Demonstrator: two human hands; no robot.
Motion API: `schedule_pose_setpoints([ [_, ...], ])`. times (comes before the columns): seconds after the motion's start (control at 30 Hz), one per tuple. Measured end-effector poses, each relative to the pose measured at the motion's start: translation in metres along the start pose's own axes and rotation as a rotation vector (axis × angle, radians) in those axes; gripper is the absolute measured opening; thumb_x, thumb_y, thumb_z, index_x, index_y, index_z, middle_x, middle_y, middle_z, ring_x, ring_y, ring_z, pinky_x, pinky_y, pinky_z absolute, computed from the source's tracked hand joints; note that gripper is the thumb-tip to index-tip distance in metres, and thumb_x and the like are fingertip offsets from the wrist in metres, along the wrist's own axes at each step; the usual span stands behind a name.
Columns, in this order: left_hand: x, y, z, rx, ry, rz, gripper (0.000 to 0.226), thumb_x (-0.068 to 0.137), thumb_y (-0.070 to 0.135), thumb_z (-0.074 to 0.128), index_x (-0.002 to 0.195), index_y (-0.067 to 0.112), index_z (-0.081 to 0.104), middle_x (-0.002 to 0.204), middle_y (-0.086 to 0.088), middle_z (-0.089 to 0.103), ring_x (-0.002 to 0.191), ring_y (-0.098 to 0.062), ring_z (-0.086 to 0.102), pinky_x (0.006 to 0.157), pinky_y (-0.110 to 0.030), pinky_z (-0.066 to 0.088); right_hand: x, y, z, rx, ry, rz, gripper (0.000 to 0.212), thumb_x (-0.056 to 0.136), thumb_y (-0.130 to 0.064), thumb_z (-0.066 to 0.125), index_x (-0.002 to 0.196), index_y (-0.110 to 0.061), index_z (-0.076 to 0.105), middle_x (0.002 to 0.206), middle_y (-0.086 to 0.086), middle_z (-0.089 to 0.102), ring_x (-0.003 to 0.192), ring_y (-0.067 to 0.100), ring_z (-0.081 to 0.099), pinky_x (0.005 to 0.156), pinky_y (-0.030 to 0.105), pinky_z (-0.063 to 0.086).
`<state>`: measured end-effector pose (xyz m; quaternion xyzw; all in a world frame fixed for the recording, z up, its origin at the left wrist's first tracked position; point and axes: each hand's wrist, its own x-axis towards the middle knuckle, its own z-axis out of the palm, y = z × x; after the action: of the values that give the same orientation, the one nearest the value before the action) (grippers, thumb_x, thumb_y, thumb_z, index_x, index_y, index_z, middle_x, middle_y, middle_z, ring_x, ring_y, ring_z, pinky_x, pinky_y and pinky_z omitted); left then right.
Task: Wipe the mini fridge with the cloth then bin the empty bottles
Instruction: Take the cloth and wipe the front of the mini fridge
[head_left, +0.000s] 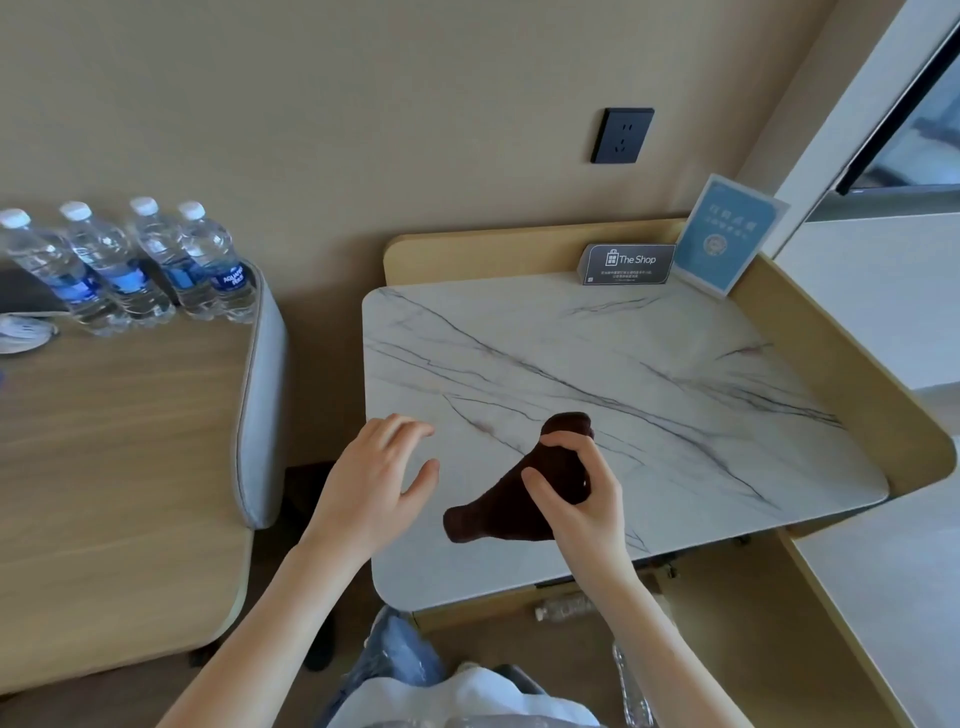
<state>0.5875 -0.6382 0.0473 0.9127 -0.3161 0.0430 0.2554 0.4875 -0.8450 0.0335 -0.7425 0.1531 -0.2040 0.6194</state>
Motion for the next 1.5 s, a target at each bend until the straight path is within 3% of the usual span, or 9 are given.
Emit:
schedule_pose_setpoints([
  [0.2, -0.01, 0.006, -0.003, 0.01, -0.005, 0.028, 0.042, 0.092, 0.038, 0.048, 0.118, 0.01, 0.065, 0.113, 0.0, 0.065, 0.107, -0.02, 0.061, 0.083, -0.028, 0.05, -0.015, -0.008, -0.002, -0.007, 0.027, -0.029, 0.039, 0.084, -0.004, 0.074, 0.107, -0.034, 0.065, 0.103, -0.019, 0.068, 0.103, 0.002, 0.061, 0.08, 0.01, 0.05],
  [0.4, -0.03, 0.004, -0.009, -0.002, -0.015, 0.081, 0.031, 0.092, 0.024, 0.065, 0.119, 0.01, 0.065, 0.115, 0.0, 0.065, 0.111, -0.02, 0.06, 0.089, -0.025, 0.047, -0.046, -0.02, 0.002, -0.033, 0.081, -0.042, 0.04, 0.084, -0.006, 0.074, 0.103, -0.04, 0.065, 0.101, -0.021, 0.067, 0.101, 0.001, 0.061, 0.08, 0.01, 0.05],
  [0.6, -0.092, -0.006, -0.022, -0.026, -0.087, 0.117, 0.042, 0.093, 0.04, 0.048, 0.12, 0.013, 0.064, 0.117, 0.004, 0.065, 0.114, -0.015, 0.057, 0.092, -0.02, 0.041, -0.111, -0.022, 0.02, -0.064, 0.186, -0.027, 0.037, 0.083, -0.003, 0.075, 0.103, -0.033, 0.067, 0.102, -0.018, 0.068, 0.1, 0.005, 0.062, 0.083, 0.016, 0.05],
  [0.73, -0.147, -0.014, -0.039, -0.049, -0.124, 0.135, 0.046, 0.092, 0.044, 0.042, 0.118, 0.014, 0.066, 0.115, 0.005, 0.066, 0.112, -0.015, 0.058, 0.09, -0.019, 0.041, -0.176, -0.028, 0.04, -0.055, 0.252, -0.003, 0.036, 0.083, -0.002, 0.075, 0.103, -0.032, 0.067, 0.1, -0.014, 0.069, 0.097, 0.006, 0.063, 0.077, 0.007, 0.046],
  [0.93, -0.211, -0.017, -0.056, -0.077, -0.213, 0.233, 0.05, 0.093, 0.046, 0.039, 0.121, 0.015, 0.065, 0.119, 0.004, 0.065, 0.115, -0.014, 0.056, 0.094, -0.019, 0.039, -0.274, -0.047, 0.061, -0.063, 0.353, 0.042, 0.034, 0.083, -0.001, 0.075, 0.105, -0.026, 0.068, 0.097, -0.019, 0.068, 0.092, -0.001, 0.063, 0.074, 0.005, 0.046],
  [1.17, -0.25, 0.029, -0.062, -0.131, -0.275, 0.416, 0.045, 0.093, 0.042, 0.048, 0.124, 0.015, 0.065, 0.124, 0.0, 0.065, 0.119, -0.017, 0.057, 0.099, -0.028, 0.047, -0.374, -0.065, 0.046, -0.104, 0.533, 0.043, 0.035, 0.082, 0.0, 0.075, 0.105, -0.025, 0.067, 0.101, -0.018, 0.068, 0.1, 0.005, 0.063, 0.083, 0.013, 0.049],
  [1.3, -0.27, 0.069, -0.048, -0.157, -0.313, 0.513, 0.042, 0.092, 0.041, 0.051, 0.123, 0.017, 0.066, 0.125, 0.0, 0.065, 0.118, -0.018, 0.057, 0.094, -0.025, 0.045, -0.427, -0.065, 0.02, -0.134, 0.649, 0.069, 0.036, 0.083, -0.004, 0.075, 0.106, -0.03, 0.066, 0.101, -0.016, 0.067, 0.1, 0.005, 0.061, 0.079, 0.007, 0.046],
  [1.5, -0.313, 0.141, -0.01, -0.2, -0.409, 0.677, 0.036, 0.091, 0.037, 0.052, 0.119, 0.018, 0.065, 0.117, 0.005, 0.065, 0.112, -0.015, 0.057, 0.09, -0.024, 0.046, -0.511, -0.059, -0.029, -0.199, 0.825, 0.161, 0.035, 0.083, -0.006, 0.075, 0.108, -0.029, 0.065, 0.099, -0.015, 0.066, 0.095, 0.009, 0.061, 0.078, 0.012, 0.047],
])
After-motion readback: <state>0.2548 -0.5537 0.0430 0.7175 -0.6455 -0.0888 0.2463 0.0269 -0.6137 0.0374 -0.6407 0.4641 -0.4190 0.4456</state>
